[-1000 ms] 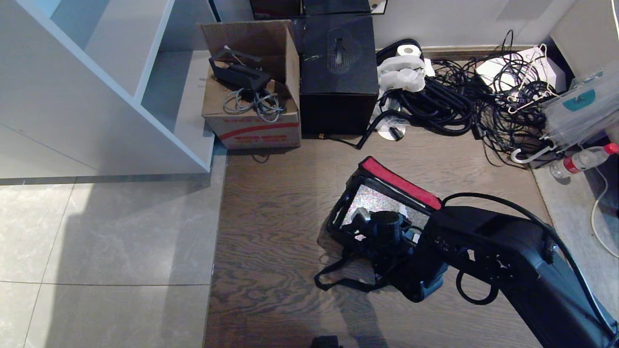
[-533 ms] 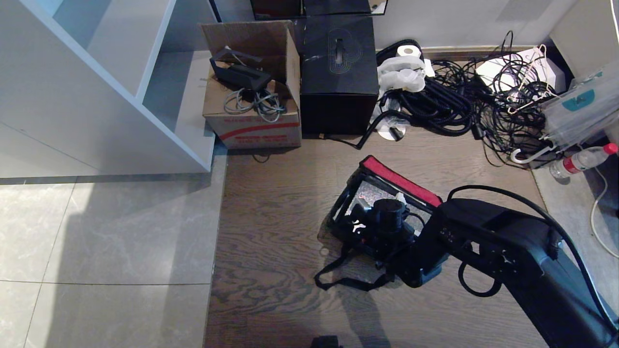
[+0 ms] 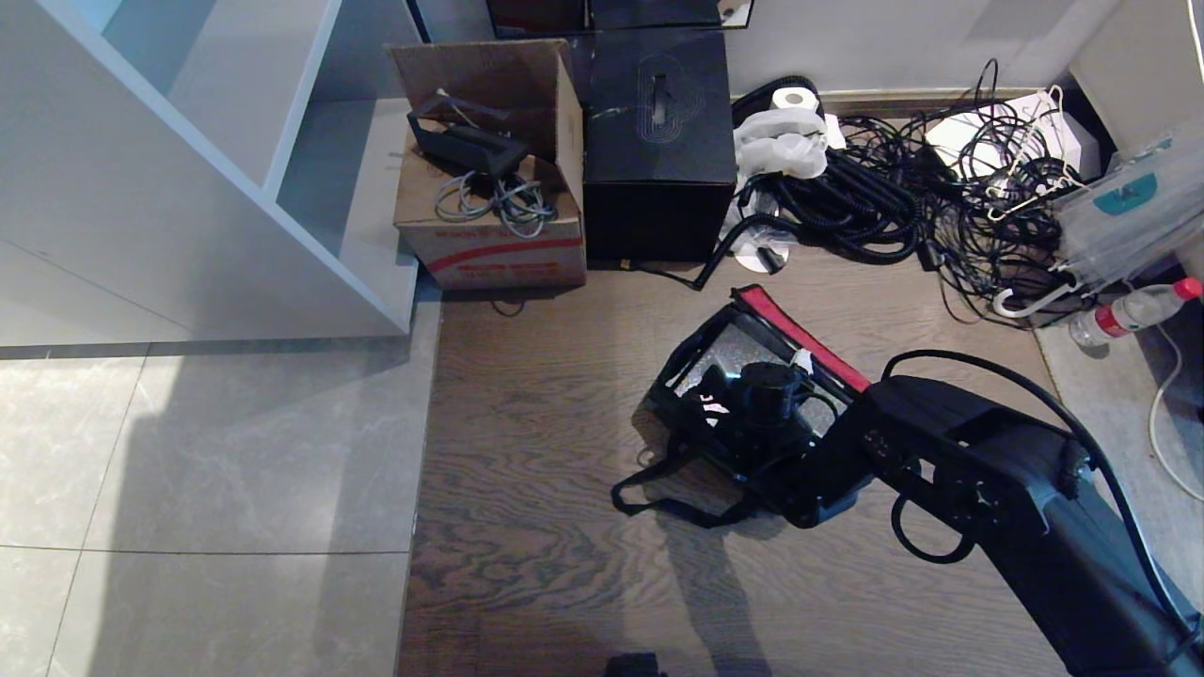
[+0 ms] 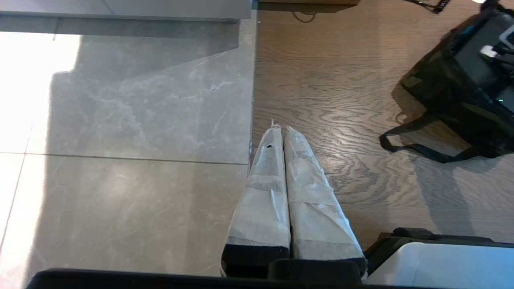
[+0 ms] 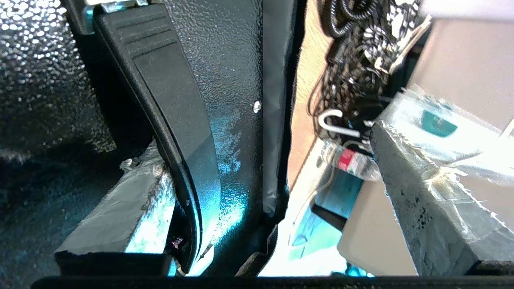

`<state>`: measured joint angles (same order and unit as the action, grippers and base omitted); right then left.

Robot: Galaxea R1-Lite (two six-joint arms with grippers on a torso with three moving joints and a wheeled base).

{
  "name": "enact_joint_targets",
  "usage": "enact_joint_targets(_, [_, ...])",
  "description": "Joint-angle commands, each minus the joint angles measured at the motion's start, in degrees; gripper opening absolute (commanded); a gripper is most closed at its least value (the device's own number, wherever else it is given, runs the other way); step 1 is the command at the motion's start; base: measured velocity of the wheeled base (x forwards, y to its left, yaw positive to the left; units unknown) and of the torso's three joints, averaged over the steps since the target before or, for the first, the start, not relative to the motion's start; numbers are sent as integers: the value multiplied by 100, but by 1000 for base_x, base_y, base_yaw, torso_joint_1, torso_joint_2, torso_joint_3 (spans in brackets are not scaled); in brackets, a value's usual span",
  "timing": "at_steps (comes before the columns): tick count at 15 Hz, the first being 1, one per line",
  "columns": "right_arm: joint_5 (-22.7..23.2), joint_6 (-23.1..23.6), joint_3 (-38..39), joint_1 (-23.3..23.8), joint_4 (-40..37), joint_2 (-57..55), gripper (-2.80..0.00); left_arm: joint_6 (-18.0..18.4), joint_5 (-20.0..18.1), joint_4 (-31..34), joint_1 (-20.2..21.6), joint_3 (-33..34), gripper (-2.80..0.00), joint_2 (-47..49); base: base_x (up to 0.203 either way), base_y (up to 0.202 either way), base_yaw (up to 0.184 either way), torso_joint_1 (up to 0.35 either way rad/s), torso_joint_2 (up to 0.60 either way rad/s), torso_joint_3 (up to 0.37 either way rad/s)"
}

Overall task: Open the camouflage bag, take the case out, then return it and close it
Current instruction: Lift the black box

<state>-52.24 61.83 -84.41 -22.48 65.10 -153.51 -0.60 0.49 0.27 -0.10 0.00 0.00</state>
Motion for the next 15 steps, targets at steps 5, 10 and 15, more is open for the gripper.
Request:
enact_joint_targets(5, [-1010, -37, -618, 139, 63, -505, 0, -2, 4, 0, -8, 0, -280, 0, 0, 0, 0, 0, 0, 0])
enact_joint_targets(10, [-1251, 69, -841, 286, -265, -767, 0, -2, 4, 0, 1, 0, -280, 0, 0, 0, 0, 0, 0, 0])
enact_joint_targets(15, [-1271, -1, -783, 378, -243, -662, 0, -2, 4, 0, 1, 0, -280, 0, 0, 0, 0, 0, 0, 0])
